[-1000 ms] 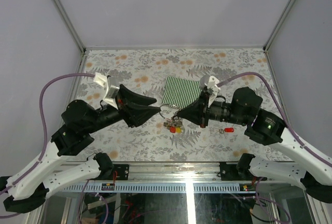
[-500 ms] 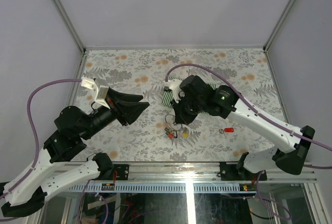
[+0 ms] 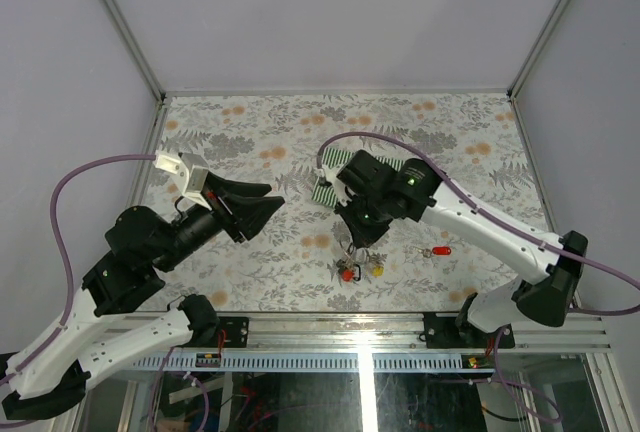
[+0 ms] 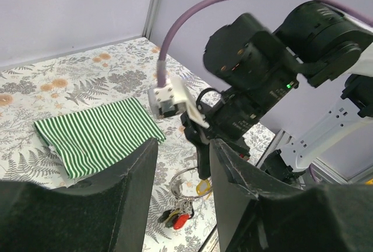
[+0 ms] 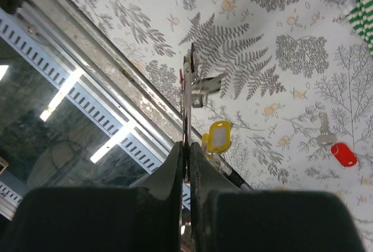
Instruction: Put the keys on the keyring
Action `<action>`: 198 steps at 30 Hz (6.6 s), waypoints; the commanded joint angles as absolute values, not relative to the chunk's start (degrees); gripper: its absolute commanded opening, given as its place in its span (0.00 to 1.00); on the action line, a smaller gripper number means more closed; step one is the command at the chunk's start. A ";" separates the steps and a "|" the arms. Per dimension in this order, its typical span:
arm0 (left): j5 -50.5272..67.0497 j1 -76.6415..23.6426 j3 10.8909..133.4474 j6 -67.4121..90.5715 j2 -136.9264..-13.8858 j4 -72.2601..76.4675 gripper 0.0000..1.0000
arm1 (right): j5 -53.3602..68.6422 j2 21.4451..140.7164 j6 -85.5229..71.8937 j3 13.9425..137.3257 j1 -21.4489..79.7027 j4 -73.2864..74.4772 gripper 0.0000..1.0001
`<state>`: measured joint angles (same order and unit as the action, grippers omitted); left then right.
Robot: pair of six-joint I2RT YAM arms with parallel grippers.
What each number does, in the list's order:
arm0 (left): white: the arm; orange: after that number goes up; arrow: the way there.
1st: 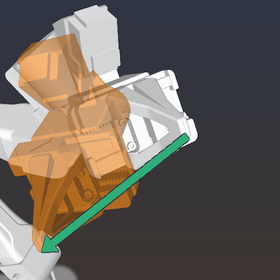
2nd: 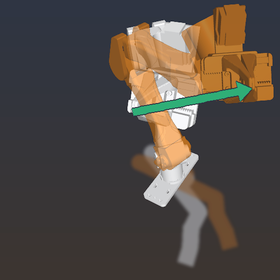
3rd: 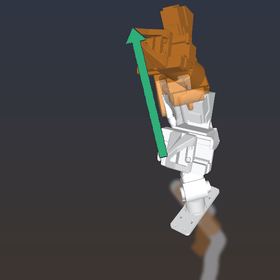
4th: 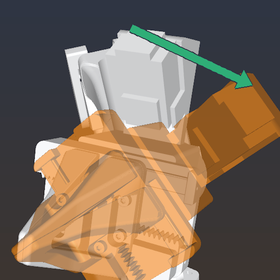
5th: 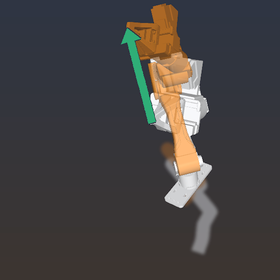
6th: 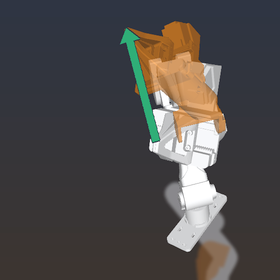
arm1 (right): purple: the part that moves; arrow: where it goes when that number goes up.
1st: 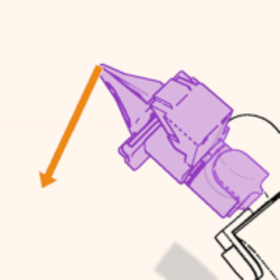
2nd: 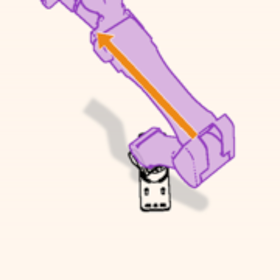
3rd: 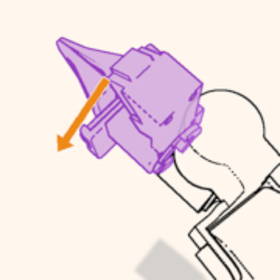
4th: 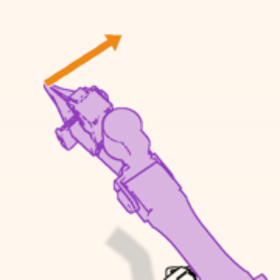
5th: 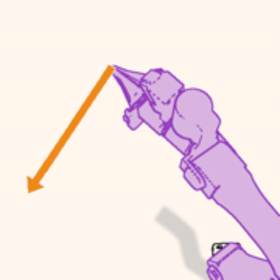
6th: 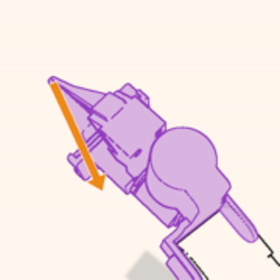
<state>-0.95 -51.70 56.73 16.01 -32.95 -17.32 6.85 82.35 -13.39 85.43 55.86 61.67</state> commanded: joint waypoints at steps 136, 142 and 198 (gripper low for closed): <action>25.24 -51.61 68.10 5.77 -49.61 -17.05 0.00 | 26.15 37.09 11.04 38.76 52.24 -13.77 0.33; 25.40 -51.59 68.01 5.89 -49.53 -16.88 0.00 | 24.87 38.17 11.01 38.95 52.23 -14.14 0.31; 20.07 -51.59 68.21 6.77 -50.20 -16.63 0.00 | 18.00 32.59 12.46 35.65 52.29 -16.68 0.40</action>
